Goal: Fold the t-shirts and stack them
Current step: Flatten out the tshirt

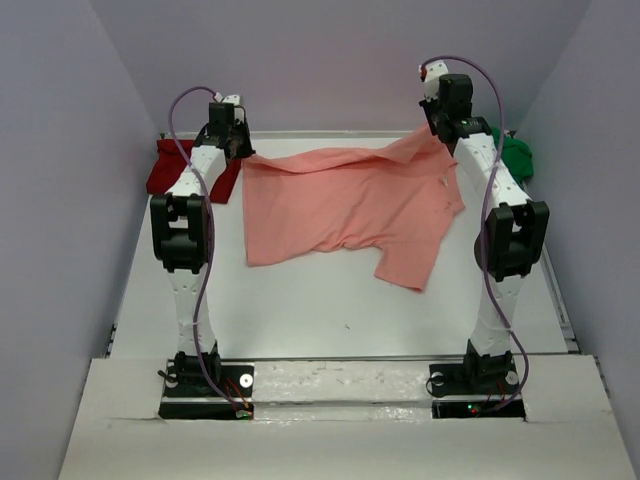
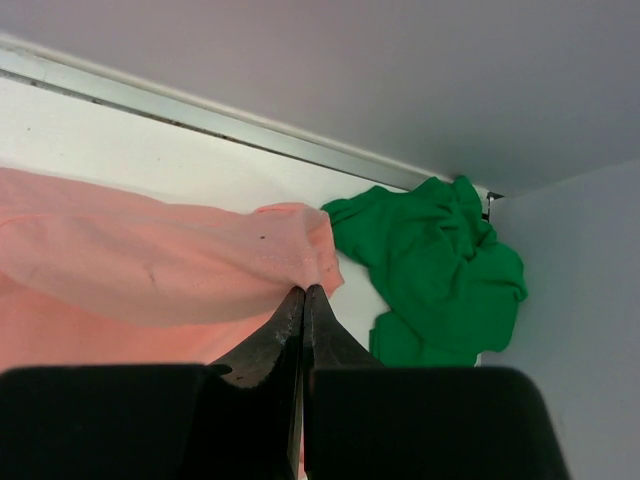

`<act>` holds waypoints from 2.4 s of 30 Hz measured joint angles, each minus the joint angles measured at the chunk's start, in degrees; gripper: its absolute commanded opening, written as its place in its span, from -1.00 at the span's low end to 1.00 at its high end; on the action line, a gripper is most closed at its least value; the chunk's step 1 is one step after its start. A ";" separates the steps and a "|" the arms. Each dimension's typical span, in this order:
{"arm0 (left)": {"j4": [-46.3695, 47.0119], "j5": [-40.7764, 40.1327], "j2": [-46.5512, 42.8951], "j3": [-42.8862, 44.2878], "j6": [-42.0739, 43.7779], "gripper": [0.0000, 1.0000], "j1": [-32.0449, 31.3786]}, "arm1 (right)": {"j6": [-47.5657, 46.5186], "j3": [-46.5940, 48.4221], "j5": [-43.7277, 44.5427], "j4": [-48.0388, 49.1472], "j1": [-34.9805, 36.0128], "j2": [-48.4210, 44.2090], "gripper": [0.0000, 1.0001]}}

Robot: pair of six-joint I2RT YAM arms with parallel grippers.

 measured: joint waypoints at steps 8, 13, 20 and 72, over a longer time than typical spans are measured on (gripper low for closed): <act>1.70 0.83 0.00 0.48 0.00 -1.00 -0.04 | 0.68 0.02 -1.14 0.04 -0.74 0.20 -1.00; 1.68 0.70 0.00 0.48 0.04 -1.00 -0.39 | 1.27 -0.31 -1.27 0.15 -0.72 0.26 -1.00; 1.44 -1.95 0.00 0.48 0.07 -1.00 -1.29 | 2.54 -4.20 -0.13 0.35 -0.74 0.17 -1.00; -8.94 -9.35 -21.07 0.02 0.96 -1.00 -3.43 | 10.12 -6.84 8.81 -2.99 -6.03 -19.37 -1.00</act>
